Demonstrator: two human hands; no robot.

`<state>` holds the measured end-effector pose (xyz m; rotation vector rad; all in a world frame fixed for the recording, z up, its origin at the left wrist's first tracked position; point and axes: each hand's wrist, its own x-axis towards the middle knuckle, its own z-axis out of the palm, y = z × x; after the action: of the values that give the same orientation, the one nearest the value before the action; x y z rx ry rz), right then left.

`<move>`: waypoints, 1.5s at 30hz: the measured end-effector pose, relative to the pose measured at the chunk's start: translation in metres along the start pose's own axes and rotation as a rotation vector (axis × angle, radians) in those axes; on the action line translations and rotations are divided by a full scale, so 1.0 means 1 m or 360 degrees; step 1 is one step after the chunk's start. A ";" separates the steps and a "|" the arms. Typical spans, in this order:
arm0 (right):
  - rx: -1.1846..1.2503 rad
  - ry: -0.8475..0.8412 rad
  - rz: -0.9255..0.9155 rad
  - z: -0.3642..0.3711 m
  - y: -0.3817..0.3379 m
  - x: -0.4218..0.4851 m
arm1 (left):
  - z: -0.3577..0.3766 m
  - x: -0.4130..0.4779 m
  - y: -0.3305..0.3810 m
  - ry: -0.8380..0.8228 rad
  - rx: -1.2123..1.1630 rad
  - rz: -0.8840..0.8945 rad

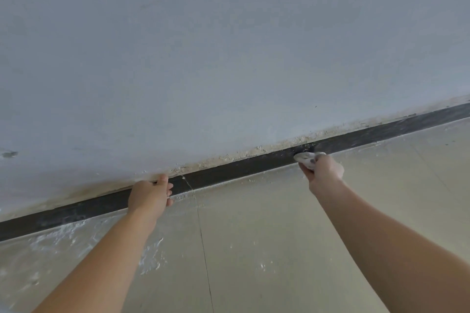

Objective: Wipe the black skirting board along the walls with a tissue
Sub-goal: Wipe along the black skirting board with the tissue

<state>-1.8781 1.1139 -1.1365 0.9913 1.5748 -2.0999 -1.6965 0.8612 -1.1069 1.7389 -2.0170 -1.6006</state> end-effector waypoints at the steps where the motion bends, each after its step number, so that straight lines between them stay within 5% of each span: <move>1: -0.0119 -0.0005 -0.0024 -0.003 -0.004 0.001 | 0.000 0.001 0.000 -0.0007 0.0007 -0.0004; 4: -0.0466 -0.0102 0.0296 0.009 0.017 -0.024 | -0.004 0.004 0.000 -0.0062 0.0022 -0.0063; 8: -0.0320 -0.0648 0.0789 0.055 0.064 -0.082 | -0.005 0.005 0.002 -0.0064 0.0047 -0.0101; 11: -0.0094 -0.0606 0.0860 0.082 0.071 -0.092 | -0.006 0.002 0.002 -0.0042 0.0079 -0.0069; 20: 0.0193 -0.0037 0.0135 0.008 -0.021 -0.025 | -0.004 0.001 -0.001 -0.0034 0.0038 -0.0017; 24: -0.0130 0.0052 0.0168 0.000 -0.032 -0.040 | -0.005 -0.006 0.002 -0.0053 -0.0023 -0.0004; 30: -0.0616 -0.0552 0.0542 0.047 0.034 -0.092 | 0.032 -0.032 0.006 -0.0307 0.0127 0.0249; 36: -0.0337 -0.0218 0.0571 0.070 0.026 -0.079 | 0.067 -0.032 0.016 -0.0333 -0.0062 0.0217; 45: -0.0203 0.0229 -0.0085 0.001 -0.064 -0.031 | 0.090 -0.034 0.001 0.0041 -0.0066 0.0472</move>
<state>-1.8971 1.1295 -1.0695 1.0877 1.7996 -1.9722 -1.7383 0.9442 -1.1296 1.3603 -2.0935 -1.5052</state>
